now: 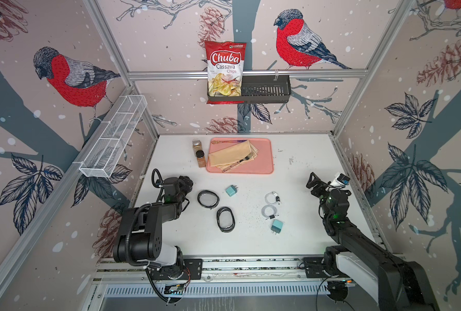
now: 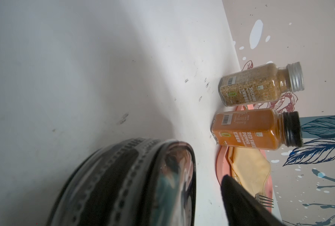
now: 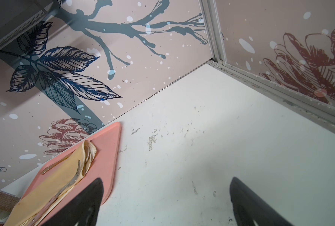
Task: Pack away charging kits
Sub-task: Place the storage bag at the center of the board, then open the storage bag at the center of the board.
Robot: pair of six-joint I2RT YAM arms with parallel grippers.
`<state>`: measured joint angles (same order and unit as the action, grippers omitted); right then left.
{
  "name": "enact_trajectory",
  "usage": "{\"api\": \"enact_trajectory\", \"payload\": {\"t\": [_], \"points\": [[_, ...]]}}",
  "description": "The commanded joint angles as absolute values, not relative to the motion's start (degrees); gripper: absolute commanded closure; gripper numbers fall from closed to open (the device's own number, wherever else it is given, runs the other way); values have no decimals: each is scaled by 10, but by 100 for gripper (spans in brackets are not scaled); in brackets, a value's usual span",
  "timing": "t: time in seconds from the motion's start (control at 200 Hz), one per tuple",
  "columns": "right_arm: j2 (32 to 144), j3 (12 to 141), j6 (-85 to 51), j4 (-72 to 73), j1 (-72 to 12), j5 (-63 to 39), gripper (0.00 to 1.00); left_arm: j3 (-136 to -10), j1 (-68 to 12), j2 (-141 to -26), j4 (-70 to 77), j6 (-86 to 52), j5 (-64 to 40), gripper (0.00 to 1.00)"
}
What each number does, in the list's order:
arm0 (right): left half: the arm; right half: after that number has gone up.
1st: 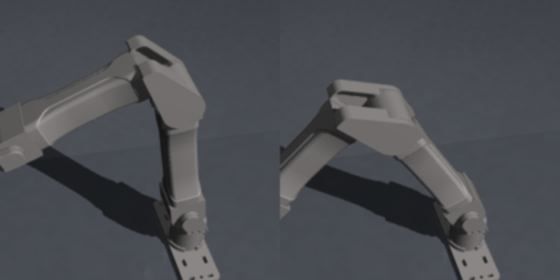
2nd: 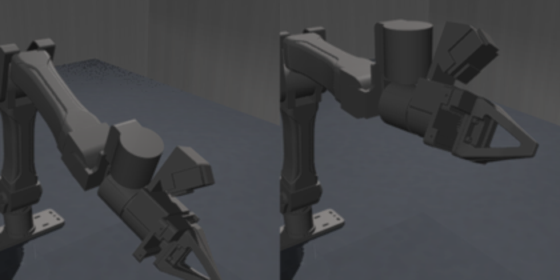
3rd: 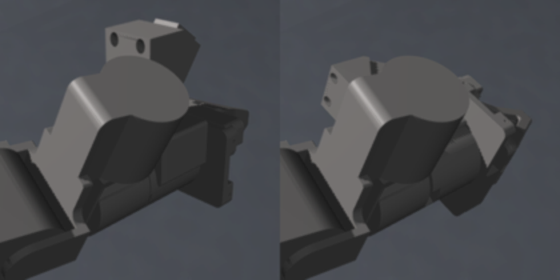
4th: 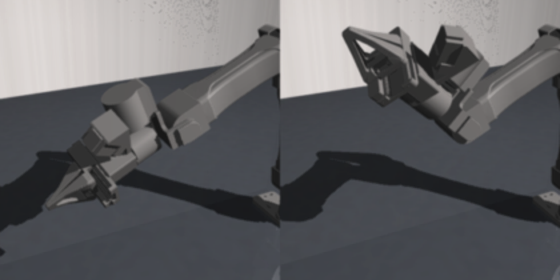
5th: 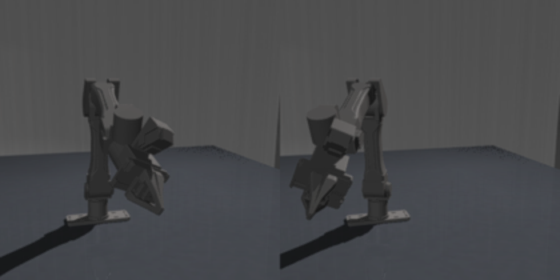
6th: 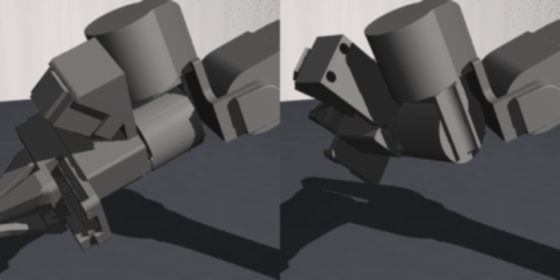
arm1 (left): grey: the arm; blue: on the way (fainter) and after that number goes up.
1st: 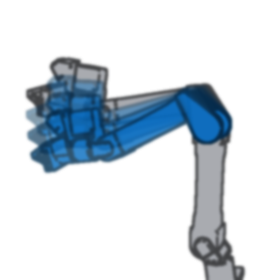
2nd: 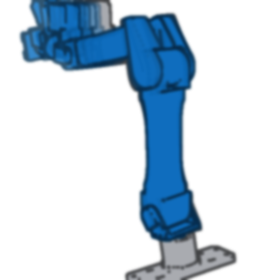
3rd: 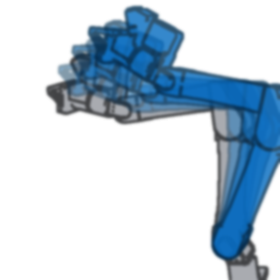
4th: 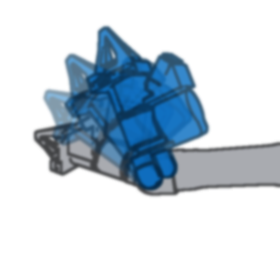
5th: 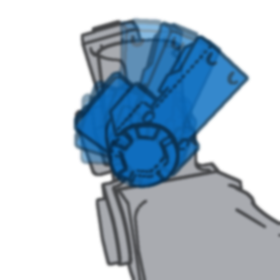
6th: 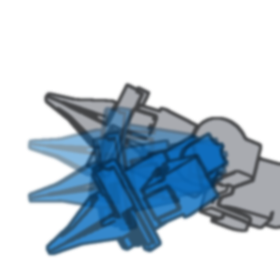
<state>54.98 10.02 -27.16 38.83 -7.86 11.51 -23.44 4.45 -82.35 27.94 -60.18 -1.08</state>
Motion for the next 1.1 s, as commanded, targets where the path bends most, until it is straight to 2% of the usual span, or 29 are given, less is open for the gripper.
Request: {"api": "enact_trajectory", "payload": {"t": [0.0,0.2,0.385,0.535,0.605,0.69,0.86,1.001,1.096], "points": [[556,108,-272,406,-81,110,0,-252,46,-788,118,-610,45,4],[556,108,-272,406,-82,112,0,-263,48,-678,-81,-658,120,4],[559,110,-270,404,-85,108,1,-310,50,-654,-200,-641,107,4],[557,109,-266,408,-86,99,0,-340,49,-655,-200,-567,68,6],[556,110,-268,405,-88,101,0,-372,50,-652,-238,-546,76,15],[549,117,-284,378,-90,139,1,-373,48,-632,-225,-503,56,15],[524,108,-313,367,-93,163,0,-310,48,-531,-141,-444,-69,9],[505,103,-387,341,-92,227,0,-293,-14,-457,-139,-404,-41,4],[501,94,-393,353,-93,240,1,-318,-51,-460,-198,-393,-77,4]]}}
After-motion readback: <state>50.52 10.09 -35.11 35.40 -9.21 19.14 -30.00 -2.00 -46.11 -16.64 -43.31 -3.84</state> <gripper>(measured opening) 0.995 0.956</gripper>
